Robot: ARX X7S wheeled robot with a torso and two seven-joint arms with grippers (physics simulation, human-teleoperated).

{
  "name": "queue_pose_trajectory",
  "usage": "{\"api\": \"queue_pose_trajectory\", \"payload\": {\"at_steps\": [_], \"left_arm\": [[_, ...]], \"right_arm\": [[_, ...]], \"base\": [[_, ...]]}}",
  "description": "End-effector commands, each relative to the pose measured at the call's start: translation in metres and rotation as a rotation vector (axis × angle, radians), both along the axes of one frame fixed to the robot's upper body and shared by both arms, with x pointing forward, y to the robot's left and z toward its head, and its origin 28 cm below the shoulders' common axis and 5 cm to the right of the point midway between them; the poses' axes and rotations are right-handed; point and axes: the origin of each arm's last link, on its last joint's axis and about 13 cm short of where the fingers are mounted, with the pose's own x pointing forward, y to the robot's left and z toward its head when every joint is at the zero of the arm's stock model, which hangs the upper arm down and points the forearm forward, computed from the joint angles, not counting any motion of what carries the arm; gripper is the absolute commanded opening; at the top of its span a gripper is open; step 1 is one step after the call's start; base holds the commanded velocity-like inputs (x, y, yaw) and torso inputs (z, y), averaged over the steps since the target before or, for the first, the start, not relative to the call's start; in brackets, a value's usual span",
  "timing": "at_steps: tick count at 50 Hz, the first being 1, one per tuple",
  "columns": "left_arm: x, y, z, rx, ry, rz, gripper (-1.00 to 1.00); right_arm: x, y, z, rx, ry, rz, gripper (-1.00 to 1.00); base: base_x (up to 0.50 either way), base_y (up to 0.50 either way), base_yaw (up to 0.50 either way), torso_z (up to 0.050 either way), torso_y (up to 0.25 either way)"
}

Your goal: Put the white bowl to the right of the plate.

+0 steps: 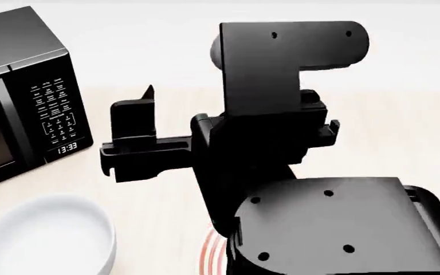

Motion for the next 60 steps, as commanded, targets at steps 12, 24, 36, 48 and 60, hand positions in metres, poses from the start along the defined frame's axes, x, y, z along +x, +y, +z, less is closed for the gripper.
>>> {"api": "queue_pose_trajectory", "payload": {"at_steps": [12, 24, 36, 48, 60], "left_arm": [[-0.022, 0.022, 0.006, -0.001, -0.040, 0.137, 1.00], [-0.030, 0.027, 0.009, -0.008, -0.055, 0.164, 1.00], [-0.033, 0.028, 0.010, -0.013, -0.068, 0.168, 1.00], [-0.034, 0.025, 0.011, -0.004, -0.076, 0.150, 1.00], [-0.038, 0.024, 0.013, -0.002, -0.089, 0.144, 1.00]], "right_arm": [[0.073, 0.069, -0.005, -0.237, 0.359, 0.061, 1.00], [0.083, 0.076, -0.013, -0.263, 0.467, 0.077, 1.00], [0.093, 0.088, -0.028, -0.286, 0.632, 0.147, 1.00], [0.099, 0.092, -0.039, -0.191, 0.786, 0.176, 1.00], [0.105, 0.098, -0.050, -0.045, 0.892, 0.106, 1.00]], "base": [[0.00, 0.00, 0.00, 0.000, 0.000], [0.00, 0.00, 0.00, 0.000, 0.000], [0.00, 0.00, 0.00, 0.000, 0.000], [0.00, 0.00, 0.00, 0.000, 0.000], [0.00, 0.00, 0.00, 0.000, 0.000]]}}
